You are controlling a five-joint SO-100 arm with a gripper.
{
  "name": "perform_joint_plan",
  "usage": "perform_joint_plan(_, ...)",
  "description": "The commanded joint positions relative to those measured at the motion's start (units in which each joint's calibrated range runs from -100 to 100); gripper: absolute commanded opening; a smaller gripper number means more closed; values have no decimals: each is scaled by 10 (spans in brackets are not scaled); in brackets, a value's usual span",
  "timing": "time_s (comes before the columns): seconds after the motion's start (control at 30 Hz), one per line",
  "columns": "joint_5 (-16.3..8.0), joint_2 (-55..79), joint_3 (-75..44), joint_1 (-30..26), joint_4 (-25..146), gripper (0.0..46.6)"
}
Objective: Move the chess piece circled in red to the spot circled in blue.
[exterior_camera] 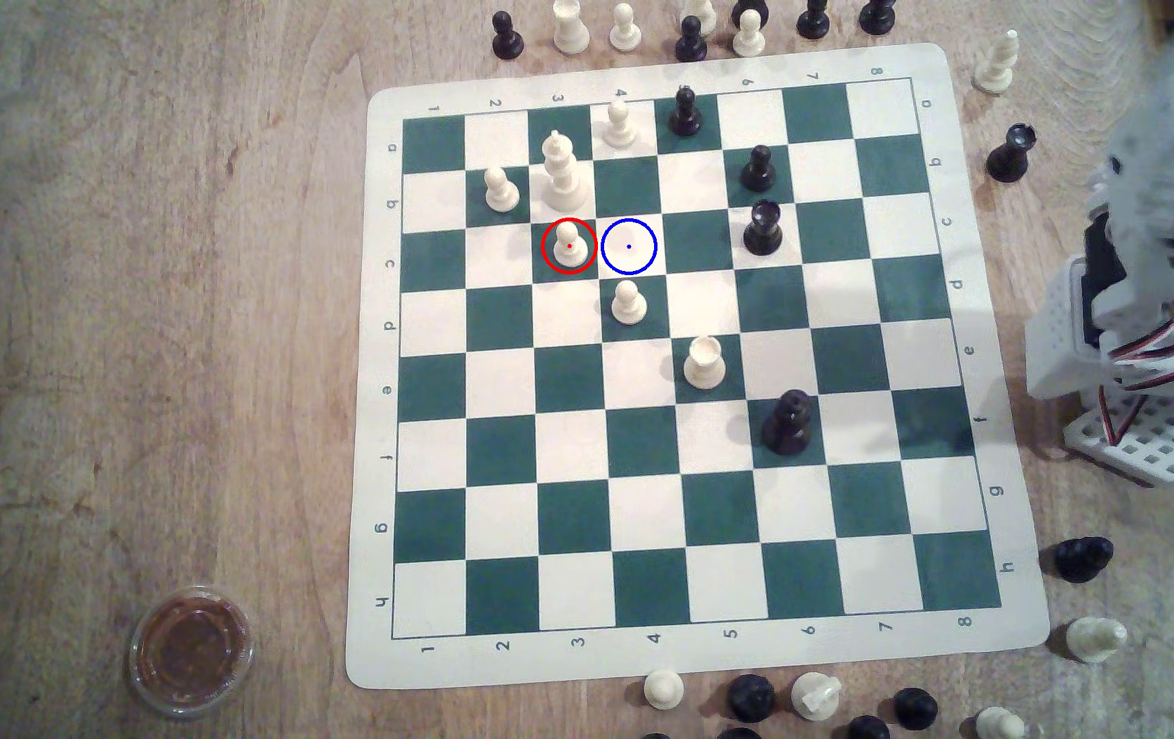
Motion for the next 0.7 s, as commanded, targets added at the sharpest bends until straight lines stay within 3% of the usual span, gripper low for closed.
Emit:
perform_joint_plan(0.0,0,-1,-132,24,283,2)
perform_joint_plan(0.13,0,21,-194,58,479,2)
perform_joint_plan(0.5,-4,284,-376,60,656,2)
perform_joint_plan(0.67,-8,343,-414,66,721,2)
